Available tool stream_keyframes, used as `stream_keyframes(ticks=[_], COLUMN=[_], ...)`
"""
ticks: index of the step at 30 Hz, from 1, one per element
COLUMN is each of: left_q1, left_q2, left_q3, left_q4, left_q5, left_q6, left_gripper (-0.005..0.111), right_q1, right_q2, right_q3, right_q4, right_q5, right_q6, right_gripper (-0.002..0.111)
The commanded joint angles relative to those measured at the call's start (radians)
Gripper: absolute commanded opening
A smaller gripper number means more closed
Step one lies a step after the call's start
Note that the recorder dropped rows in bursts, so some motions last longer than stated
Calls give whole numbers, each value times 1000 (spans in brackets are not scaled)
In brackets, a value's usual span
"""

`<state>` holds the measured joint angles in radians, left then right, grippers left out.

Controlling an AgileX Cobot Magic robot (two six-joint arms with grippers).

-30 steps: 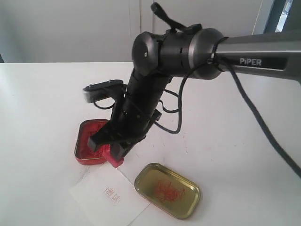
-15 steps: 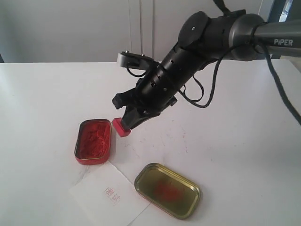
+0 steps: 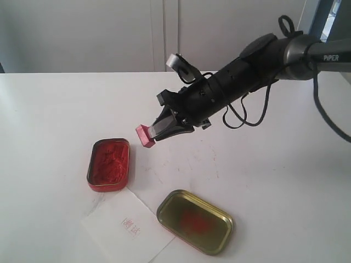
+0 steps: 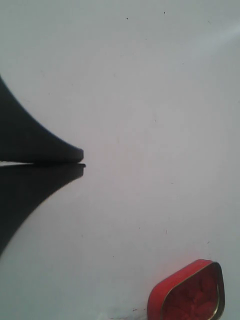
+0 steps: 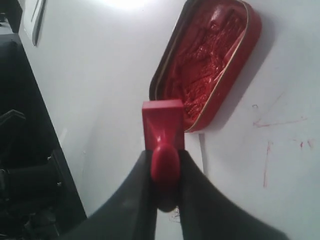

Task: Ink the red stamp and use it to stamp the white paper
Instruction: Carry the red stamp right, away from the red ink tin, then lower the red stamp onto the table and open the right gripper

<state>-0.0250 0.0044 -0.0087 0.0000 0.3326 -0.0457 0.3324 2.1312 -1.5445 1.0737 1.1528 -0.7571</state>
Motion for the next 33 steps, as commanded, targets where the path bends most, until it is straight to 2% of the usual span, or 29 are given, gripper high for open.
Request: stream_keyframes(ticks=[1, 20, 25, 33], left_q1=[2, 2, 2, 2], left_q2=[-4, -4, -4, -4], left_q3=[9, 9, 9, 9], left_q4=[0, 0, 0, 0], left_q5=[4, 4, 4, 4], left_q6=[-3, -3, -3, -3], left_gripper=[0, 0, 0, 0], right_q1=[-14, -14, -14, -14], right_q2=[46, 132, 132, 132], right_q3=[0, 0, 0, 0], right_q4=[35, 49, 18, -138], right_q5=[10, -72, -118, -169], right_q6=[-32, 25, 119, 338], right_gripper=[0, 0, 0, 1])
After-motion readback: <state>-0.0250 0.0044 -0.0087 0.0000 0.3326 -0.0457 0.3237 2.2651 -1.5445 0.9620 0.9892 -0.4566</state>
